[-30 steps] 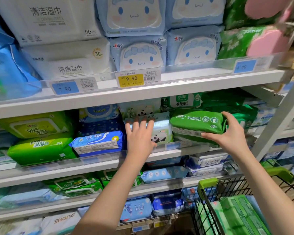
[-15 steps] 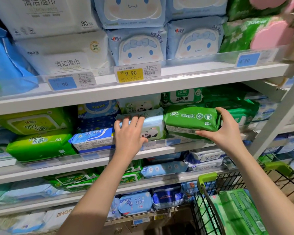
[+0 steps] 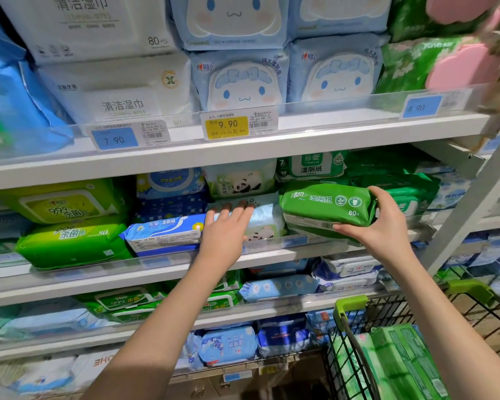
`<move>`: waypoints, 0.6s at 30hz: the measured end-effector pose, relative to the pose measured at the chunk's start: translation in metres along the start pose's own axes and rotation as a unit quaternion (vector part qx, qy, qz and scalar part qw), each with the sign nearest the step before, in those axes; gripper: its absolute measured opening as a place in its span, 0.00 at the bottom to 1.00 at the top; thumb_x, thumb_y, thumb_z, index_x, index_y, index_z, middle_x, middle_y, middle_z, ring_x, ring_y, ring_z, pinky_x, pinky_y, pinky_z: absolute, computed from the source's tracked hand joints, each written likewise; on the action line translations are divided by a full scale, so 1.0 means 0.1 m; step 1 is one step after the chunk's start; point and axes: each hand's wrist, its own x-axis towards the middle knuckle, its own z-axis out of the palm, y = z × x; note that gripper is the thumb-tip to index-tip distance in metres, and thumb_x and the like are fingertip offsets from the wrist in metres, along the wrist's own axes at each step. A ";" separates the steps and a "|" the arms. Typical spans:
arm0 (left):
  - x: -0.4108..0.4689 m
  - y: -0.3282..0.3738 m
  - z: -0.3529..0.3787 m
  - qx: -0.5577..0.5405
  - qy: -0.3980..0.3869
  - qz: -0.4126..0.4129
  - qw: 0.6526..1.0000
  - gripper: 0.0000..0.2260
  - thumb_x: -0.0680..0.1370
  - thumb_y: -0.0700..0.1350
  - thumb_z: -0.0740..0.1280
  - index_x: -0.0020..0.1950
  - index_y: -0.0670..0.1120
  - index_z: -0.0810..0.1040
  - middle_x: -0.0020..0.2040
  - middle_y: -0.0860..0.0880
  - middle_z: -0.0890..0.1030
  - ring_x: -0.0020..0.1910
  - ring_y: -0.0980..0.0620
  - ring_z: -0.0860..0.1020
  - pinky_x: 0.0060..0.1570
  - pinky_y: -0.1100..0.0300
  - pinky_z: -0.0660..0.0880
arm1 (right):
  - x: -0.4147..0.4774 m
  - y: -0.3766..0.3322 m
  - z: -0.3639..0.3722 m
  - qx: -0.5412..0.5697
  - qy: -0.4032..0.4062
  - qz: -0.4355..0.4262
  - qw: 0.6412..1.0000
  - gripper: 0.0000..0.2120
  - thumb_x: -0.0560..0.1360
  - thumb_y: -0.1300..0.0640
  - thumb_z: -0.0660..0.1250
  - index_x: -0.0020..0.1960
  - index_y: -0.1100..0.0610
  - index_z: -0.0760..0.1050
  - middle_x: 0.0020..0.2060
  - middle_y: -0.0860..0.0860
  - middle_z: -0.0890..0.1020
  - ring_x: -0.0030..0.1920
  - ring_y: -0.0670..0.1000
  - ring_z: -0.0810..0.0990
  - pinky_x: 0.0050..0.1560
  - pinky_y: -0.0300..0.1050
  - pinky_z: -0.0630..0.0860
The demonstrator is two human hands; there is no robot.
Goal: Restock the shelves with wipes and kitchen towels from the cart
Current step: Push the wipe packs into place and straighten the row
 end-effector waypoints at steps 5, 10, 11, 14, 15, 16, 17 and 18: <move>0.06 0.07 -0.07 0.006 -0.028 -0.014 1.000 0.29 0.79 0.44 0.63 0.76 0.50 0.54 0.73 0.50 0.64 0.70 0.45 0.65 0.66 0.43 0.57 | 0.01 -0.03 -0.11 0.027 0.015 0.009 0.999 0.41 0.61 0.57 0.81 0.69 0.61 0.67 0.61 0.54 0.74 0.56 0.45 0.67 0.56 0.39 0.64; 0.05 0.00 -0.23 -0.064 -0.070 0.008 0.995 0.26 0.81 0.52 0.58 0.77 0.50 0.55 0.75 0.51 0.63 0.71 0.48 0.62 0.69 0.48 0.54 | 0.06 -0.17 -0.19 0.054 0.020 -0.005 0.998 0.42 0.60 0.56 0.82 0.69 0.59 0.67 0.62 0.53 0.75 0.59 0.48 0.71 0.60 0.42 0.67; 0.03 -0.02 -0.29 -0.137 -0.071 -0.004 0.988 0.26 0.81 0.54 0.58 0.77 0.50 0.56 0.75 0.51 0.63 0.72 0.49 0.61 0.70 0.50 0.54 | 0.07 -0.22 -0.19 0.049 0.020 -0.015 0.998 0.43 0.59 0.56 0.82 0.69 0.59 0.67 0.62 0.53 0.75 0.58 0.48 0.72 0.60 0.40 0.67; -0.08 -0.01 -0.45 -0.373 -0.045 -0.059 0.925 0.29 0.80 0.54 0.61 0.78 0.49 0.55 0.77 0.50 0.60 0.74 0.51 0.59 0.71 0.55 0.57 | 0.13 -0.36 -0.21 0.015 0.013 -0.063 0.998 0.42 0.57 0.58 0.83 0.68 0.62 0.69 0.57 0.50 0.73 0.55 0.45 0.70 0.55 0.29 0.61; -0.10 0.00 -0.51 -0.426 -0.038 -0.071 0.901 0.29 0.80 0.53 0.62 0.78 0.50 0.55 0.77 0.51 0.60 0.74 0.52 0.60 0.70 0.56 0.58 | 0.14 -0.40 -0.22 0.008 0.007 -0.076 0.997 0.42 0.57 0.58 0.83 0.67 0.62 0.69 0.55 0.49 0.73 0.55 0.45 0.70 0.54 0.27 0.61; -0.10 0.01 -0.54 -0.463 -0.031 -0.079 0.882 0.29 0.80 0.53 0.62 0.78 0.51 0.55 0.76 0.51 0.62 0.73 0.54 0.61 0.68 0.57 0.59 | 0.14 -0.43 -0.24 0.006 0.002 -0.089 0.996 0.41 0.57 0.58 0.83 0.66 0.62 0.70 0.54 0.48 0.72 0.54 0.45 0.70 0.53 0.27 0.61; -0.09 0.03 -0.59 -0.480 -0.023 -0.083 0.873 0.28 0.79 0.52 0.63 0.77 0.51 0.57 0.74 0.52 0.64 0.72 0.55 0.63 0.67 0.58 0.60 | 0.14 -0.45 -0.25 0.008 -0.001 -0.096 0.995 0.41 0.57 0.58 0.83 0.66 0.62 0.70 0.54 0.48 0.73 0.54 0.45 0.71 0.53 0.27 0.62; -0.07 0.05 -0.62 -0.490 -0.012 -0.083 0.868 0.27 0.79 0.51 0.64 0.76 0.51 0.60 0.73 0.52 0.66 0.71 0.55 0.64 0.67 0.58 0.61 | 0.14 -0.47 -0.25 0.016 -0.001 -0.097 0.995 0.41 0.57 0.58 0.83 0.66 0.61 0.70 0.54 0.47 0.73 0.54 0.45 0.71 0.54 0.28 0.62</move>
